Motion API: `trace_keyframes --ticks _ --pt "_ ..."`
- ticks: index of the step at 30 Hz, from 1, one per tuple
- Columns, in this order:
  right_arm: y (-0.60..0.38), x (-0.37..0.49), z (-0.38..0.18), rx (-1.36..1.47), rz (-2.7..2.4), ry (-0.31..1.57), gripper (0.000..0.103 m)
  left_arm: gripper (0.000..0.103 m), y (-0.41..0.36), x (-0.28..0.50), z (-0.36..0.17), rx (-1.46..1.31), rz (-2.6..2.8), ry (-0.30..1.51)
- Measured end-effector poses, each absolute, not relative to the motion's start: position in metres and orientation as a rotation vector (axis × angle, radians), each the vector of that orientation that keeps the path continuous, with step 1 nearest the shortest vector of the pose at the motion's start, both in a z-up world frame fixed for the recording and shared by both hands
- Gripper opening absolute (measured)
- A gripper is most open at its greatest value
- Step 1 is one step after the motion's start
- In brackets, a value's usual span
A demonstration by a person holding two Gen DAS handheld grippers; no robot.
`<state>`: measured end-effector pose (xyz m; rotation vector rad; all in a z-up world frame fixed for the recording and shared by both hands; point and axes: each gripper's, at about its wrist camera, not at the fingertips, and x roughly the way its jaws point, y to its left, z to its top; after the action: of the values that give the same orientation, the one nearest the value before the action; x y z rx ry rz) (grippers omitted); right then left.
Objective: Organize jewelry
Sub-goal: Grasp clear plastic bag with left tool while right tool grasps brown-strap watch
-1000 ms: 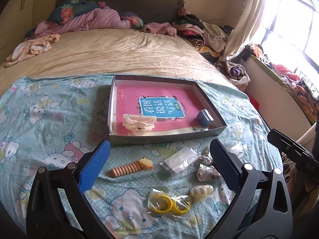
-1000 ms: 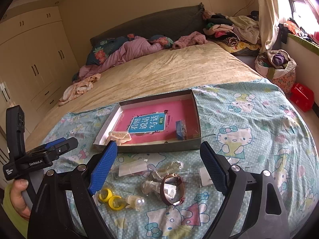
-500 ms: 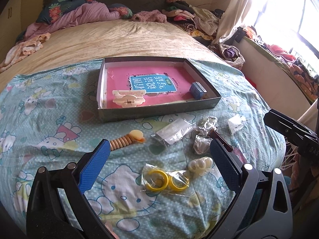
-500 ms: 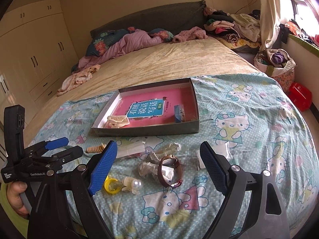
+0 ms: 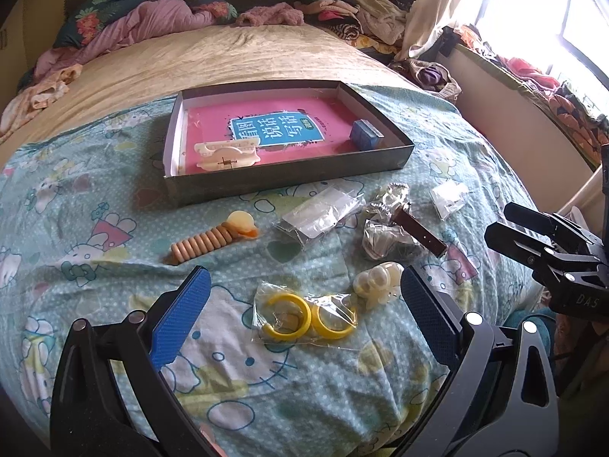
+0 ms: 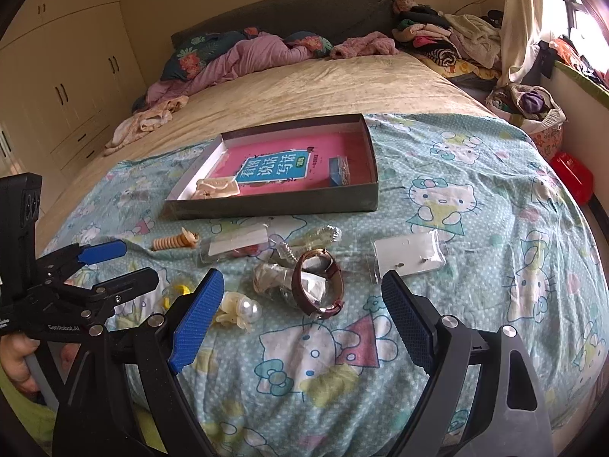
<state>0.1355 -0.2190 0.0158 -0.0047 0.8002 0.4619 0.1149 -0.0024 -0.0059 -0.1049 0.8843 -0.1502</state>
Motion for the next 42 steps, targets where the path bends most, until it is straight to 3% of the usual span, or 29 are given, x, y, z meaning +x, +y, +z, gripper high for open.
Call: trace_keyframes --ticks 11,16,23,30,36,42 --pt "-0.211 0.135 -0.018 -0.098 0.439 0.853 0.082 0.093 -0.007 0.125 -0.027 -0.100 -0.183 0.930" --pt "-0.201 0.140 -0.034 -0.170 0.432 0.869 0.067 0.093 -0.010 0.136 -0.036 -0.093 -0.200 0.941" --pt "-0.191 0.154 -0.050 -0.242 0.410 0.888 0.057 0.084 -0.015 0.155 -0.047 -0.074 -0.216 0.970" --pt "-0.185 0.167 -0.058 -0.261 0.422 0.905 0.036 0.082 -0.018 0.174 -0.050 -0.028 -0.218 0.976" --pt "-0.196 0.167 -0.051 -0.197 0.442 0.878 0.028 0.080 -0.020 0.194 -0.053 -0.002 -0.221 0.986" --pt "-0.216 0.172 -0.046 -0.069 0.460 0.879 0.024 0.063 -0.025 0.209 -0.063 0.017 -0.235 1.016"
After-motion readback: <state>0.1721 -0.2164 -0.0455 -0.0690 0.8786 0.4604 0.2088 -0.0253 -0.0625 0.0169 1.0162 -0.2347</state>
